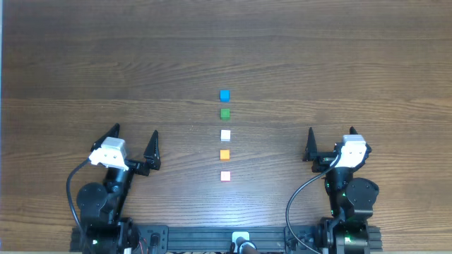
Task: Stack Cubes
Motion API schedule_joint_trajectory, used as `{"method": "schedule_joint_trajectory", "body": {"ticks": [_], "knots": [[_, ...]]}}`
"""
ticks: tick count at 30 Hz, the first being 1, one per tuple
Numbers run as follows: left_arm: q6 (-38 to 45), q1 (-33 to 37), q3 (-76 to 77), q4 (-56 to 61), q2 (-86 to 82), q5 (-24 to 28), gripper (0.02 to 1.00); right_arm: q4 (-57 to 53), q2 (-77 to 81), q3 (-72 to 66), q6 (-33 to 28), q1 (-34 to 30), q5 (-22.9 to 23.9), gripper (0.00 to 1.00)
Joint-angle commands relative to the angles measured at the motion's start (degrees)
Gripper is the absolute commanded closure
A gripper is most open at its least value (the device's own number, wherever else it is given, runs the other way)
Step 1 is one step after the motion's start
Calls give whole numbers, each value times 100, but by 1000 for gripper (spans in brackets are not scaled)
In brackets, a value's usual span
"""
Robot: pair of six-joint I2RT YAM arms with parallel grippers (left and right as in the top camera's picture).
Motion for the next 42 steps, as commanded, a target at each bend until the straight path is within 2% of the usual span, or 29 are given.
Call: {"method": "schedule_joint_trajectory", "body": {"ticks": [1,33,42], "knots": [[85,-22,-59,7,-35,-66,20,-13,-52,-37,13,-26,-24,9],[85,-22,-59,9,-35,-79,18,-13,-52,-37,13,-26,-24,7],[7,-22,-59,258,-35,-522,20,-13,-52,-37,13,-26,-24,7]]}}
